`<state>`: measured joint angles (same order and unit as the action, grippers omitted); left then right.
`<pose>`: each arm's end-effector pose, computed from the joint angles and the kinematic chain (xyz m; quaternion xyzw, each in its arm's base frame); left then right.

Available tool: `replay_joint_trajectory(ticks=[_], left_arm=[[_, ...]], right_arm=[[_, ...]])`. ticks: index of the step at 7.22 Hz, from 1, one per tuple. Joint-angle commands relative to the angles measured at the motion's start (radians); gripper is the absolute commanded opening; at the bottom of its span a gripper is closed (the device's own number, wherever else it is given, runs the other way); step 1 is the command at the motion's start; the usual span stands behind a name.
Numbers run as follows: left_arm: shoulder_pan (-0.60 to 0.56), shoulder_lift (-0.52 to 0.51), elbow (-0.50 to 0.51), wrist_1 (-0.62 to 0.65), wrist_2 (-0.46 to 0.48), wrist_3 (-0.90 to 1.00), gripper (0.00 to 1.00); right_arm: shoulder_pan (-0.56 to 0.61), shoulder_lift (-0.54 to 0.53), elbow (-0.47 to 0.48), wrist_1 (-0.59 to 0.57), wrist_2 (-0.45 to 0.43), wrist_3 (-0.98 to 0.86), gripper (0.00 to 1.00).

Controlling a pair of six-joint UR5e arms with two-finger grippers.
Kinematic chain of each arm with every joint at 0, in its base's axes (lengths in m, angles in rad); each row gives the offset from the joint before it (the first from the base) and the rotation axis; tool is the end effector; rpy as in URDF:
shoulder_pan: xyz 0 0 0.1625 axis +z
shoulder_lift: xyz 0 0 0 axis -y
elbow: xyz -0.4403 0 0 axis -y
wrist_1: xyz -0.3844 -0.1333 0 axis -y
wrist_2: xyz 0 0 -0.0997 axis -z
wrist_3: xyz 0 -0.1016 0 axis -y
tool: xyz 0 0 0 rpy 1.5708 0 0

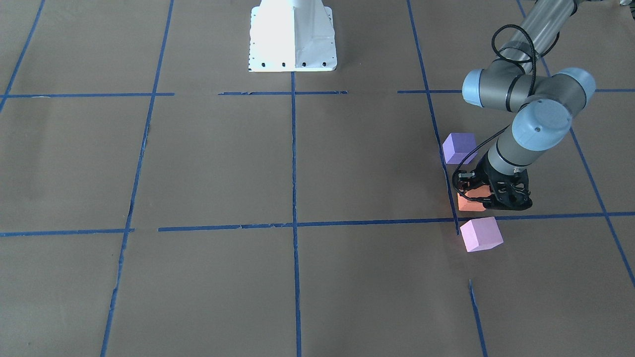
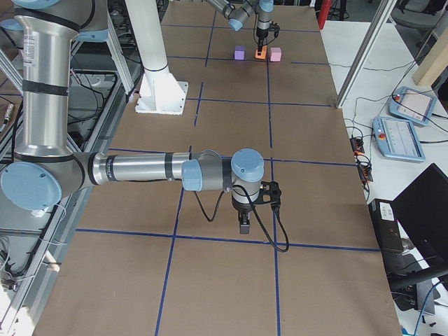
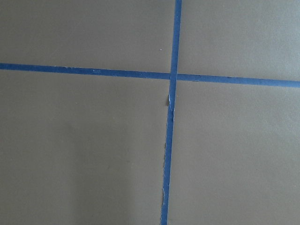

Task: Arrange blocks in a line
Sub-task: 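Carry the orange cube with the left gripper between the pink and purple cubes, then open the left gripper and lift it away from the orange cube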

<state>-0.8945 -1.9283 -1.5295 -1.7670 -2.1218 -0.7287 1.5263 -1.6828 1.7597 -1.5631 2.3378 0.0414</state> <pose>0.3436 -0.5561 0.4820 0.0161 0.3584 0.0445 0.9324 0.0432 -0.4419 0.6350 0.0231 -0.3752 -0.0173 0.9265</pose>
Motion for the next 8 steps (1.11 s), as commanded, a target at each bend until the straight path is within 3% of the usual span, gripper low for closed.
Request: replay_joint_trajectory(ticks=[1,3,4,5,6,8], left_arm=[[-0.007,0.003,-0.012,0.003,-0.052,0.002,1.0],[-0.088,0.003,-0.044,0.018,-0.049,0.014,1.0],[-0.151,-0.001,-0.101,0.141,-0.05,0.117,1.0],[-0.24,-0.014,-0.162,0.316,-0.052,0.293,1.0],[-0.345,-0.002,-0.172,0.393,-0.055,0.516,1.0],[-0.542,0.116,-0.105,0.414,-0.092,1.018,1.0]], right_arm=[[0.0,0.0,0.001,0.0,0.0,0.0,1.0],[0.0,0.0,0.001,0.0,0.0,0.0,1.0],[0.0,0.0,0.001,0.0,0.0,0.0,1.0],[0.0,0.0,0.001,0.0,0.0,0.0,1.0],[0.0,0.0,0.001,0.0,0.0,0.0,1.0],[0.0,0.0,0.001,0.0,0.0,0.0,1.0]])
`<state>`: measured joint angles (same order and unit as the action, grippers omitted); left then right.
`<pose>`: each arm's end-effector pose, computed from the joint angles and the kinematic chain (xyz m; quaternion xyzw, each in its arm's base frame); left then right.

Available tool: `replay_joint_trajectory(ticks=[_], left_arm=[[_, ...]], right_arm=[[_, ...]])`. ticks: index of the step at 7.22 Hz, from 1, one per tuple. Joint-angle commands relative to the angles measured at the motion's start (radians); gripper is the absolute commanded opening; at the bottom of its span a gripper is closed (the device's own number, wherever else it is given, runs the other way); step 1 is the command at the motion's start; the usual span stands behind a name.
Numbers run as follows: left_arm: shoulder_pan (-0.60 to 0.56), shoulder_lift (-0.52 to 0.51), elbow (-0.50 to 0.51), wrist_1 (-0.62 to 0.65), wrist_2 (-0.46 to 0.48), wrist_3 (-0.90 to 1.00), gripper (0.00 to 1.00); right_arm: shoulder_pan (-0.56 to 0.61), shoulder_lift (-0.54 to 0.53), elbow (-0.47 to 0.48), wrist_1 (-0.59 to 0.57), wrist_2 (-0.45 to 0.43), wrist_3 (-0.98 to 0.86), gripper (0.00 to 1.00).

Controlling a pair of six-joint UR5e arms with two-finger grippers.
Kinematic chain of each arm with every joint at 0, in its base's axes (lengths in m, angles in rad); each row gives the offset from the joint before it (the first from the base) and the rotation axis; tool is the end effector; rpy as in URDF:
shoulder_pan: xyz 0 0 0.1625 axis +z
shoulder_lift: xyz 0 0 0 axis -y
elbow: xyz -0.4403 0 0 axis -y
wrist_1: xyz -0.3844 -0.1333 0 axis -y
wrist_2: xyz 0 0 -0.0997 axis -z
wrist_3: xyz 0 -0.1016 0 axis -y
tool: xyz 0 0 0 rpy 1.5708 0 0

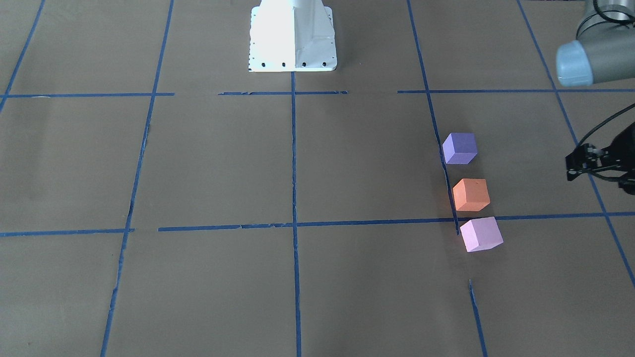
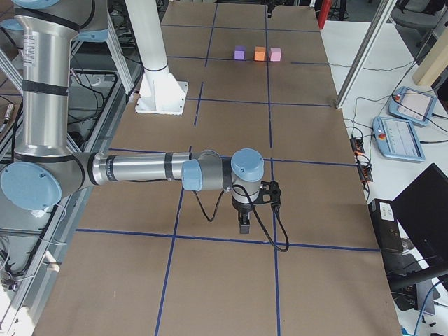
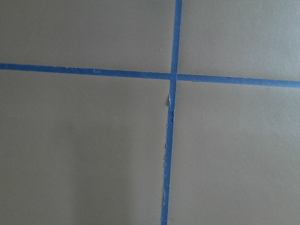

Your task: Arrange blocks in a line

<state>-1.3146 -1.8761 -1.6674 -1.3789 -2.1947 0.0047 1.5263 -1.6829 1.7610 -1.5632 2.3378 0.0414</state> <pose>0.0807 -0.5999 0.4919 0.0607 0.3153 0.1550 0.9343 0.0432 -0.4419 0.6344 0.0236 -0.3752 -0.0175 0.9265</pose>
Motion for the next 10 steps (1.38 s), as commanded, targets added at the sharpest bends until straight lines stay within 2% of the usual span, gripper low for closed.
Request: replay_joint_trajectory(ticks=[1,2,4,10], left_arm=[[-0.173,0.14,0.067,0.02,-0.02,0.296,1.0],[-0.193,0.181,0.101,0.023,-0.036,0.293,1.0],[-0.222,0.25,0.109,0.005,-0.21,0.301,1.0],[-0.221,0.247,0.112,-0.069,-0.201,0.302,1.0]], right_arm=[[0.0,0.0,-0.002,0.0,0.0,0.0,1.0],[0.0,0.0,0.0,0.0,0.0,0.0,1.0],[0.0,0.0,0.0,0.0,0.0,0.0,1.0],[0.0,0.0,0.0,0.0,0.0,0.0,1.0]])
